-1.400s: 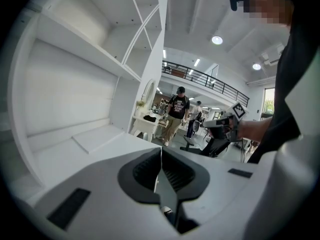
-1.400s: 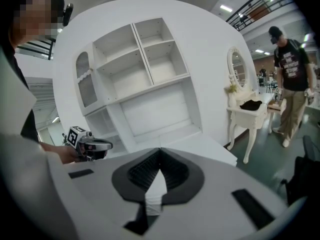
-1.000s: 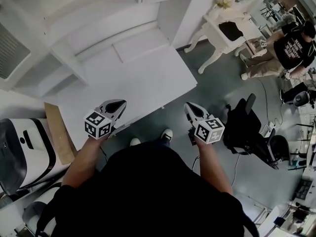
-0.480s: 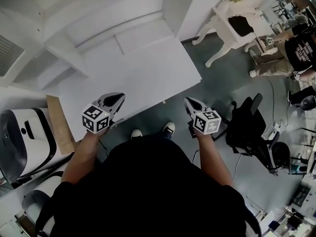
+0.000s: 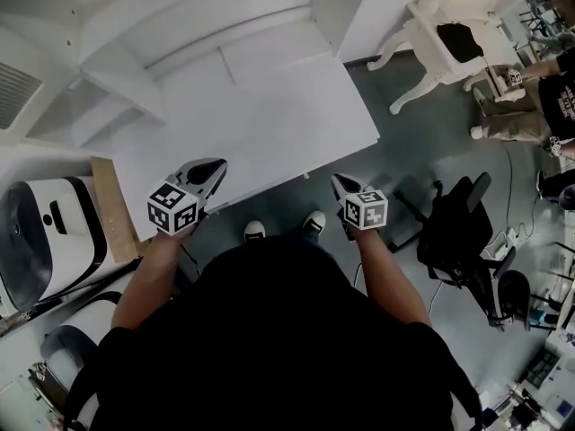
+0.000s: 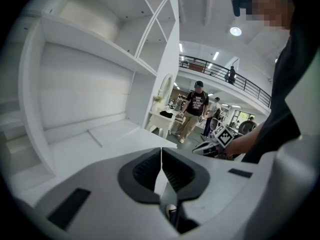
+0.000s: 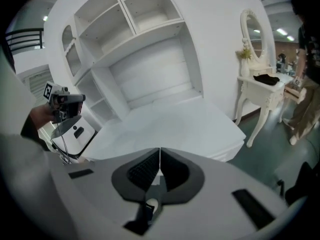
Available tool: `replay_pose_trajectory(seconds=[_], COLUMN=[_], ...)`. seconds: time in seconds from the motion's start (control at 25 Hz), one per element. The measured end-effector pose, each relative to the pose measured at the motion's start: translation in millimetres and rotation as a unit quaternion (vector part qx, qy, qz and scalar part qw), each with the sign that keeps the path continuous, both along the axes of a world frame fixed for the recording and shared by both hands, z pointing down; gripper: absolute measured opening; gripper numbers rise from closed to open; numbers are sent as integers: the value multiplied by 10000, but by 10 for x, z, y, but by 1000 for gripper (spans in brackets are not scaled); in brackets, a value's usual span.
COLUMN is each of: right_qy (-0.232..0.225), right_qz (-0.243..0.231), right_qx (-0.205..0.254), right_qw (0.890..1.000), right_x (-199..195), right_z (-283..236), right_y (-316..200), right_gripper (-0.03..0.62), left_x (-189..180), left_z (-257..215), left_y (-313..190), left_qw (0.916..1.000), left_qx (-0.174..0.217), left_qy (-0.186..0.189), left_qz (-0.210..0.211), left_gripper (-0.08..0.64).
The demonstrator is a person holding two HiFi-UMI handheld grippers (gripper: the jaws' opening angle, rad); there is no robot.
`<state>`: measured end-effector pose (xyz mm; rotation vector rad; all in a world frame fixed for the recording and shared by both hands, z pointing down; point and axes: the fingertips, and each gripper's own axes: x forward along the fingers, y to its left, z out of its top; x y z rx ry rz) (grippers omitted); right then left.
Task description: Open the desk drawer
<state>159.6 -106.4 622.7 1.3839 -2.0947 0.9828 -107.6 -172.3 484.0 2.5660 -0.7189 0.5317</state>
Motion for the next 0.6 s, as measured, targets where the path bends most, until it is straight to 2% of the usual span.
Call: replay_pose_trajectory(seconds=[0.36,0.6], right_qy=[406,463], right_qz=[-643,-797], right_qx=[-540,-746], right_qw=[9956,9929], right_x=[-209,-348], right_z=[731,1059], right_y=[89,68], right_gripper=[31,44], left_x=[-77,-135], left_z=[129,223], left_y=[59,157], left_qw=[9996,9989], left_qx=[-181,-331], left_qy=[-130,-174], left_qz=[-185,-283], left_gripper=[12,12])
